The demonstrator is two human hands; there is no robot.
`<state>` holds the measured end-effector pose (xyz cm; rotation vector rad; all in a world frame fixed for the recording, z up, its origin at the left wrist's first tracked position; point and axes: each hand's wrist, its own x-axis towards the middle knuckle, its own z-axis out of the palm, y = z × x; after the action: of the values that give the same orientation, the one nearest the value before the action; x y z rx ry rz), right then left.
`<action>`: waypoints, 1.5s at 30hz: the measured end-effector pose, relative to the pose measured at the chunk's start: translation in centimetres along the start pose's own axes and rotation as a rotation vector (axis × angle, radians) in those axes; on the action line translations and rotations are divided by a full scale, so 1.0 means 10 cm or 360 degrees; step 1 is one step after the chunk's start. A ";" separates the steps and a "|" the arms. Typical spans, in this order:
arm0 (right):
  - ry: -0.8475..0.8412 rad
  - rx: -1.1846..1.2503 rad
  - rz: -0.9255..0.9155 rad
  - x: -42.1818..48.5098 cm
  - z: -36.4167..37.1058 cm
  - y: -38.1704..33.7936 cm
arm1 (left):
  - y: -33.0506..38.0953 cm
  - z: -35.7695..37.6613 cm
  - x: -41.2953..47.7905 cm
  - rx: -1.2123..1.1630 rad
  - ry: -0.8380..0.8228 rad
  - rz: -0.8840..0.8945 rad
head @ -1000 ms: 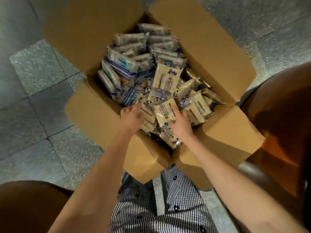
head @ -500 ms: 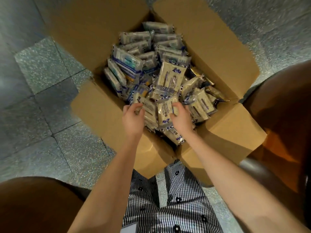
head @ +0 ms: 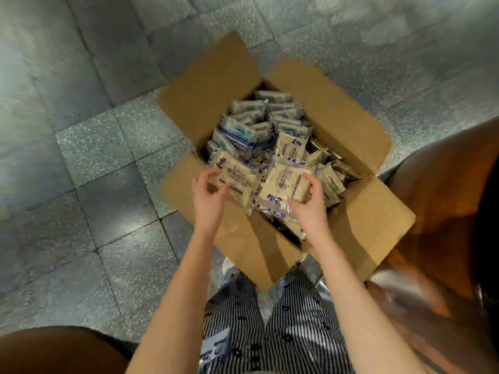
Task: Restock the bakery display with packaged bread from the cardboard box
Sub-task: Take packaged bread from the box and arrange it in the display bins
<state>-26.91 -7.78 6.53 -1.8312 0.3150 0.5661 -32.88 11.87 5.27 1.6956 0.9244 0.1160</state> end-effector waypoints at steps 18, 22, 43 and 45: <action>0.0256 0.0346 -0.0806 -1.49 0.55 -1.13 | 0.55 -1.71 -0.66 -0.0743 0.0241 0.0471; 0.0056 0.0249 -0.0912 -1.71 0.67 -1.17 | 0.43 -1.95 -1.05 -0.0818 0.0449 0.0441; -0.1170 0.0064 -0.1086 -4.02 1.63 -0.18 | -1.15 -3.18 -4.58 -0.1072 0.2087 0.0185; -0.1325 -0.0004 -0.1101 -4.35 1.78 -0.06 | -1.34 -3.29 -4.94 -0.1063 0.2233 0.0172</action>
<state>-67.50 6.44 25.51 -1.4205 -0.8419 0.7585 -90.66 7.38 23.83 0.8485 1.5111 1.6366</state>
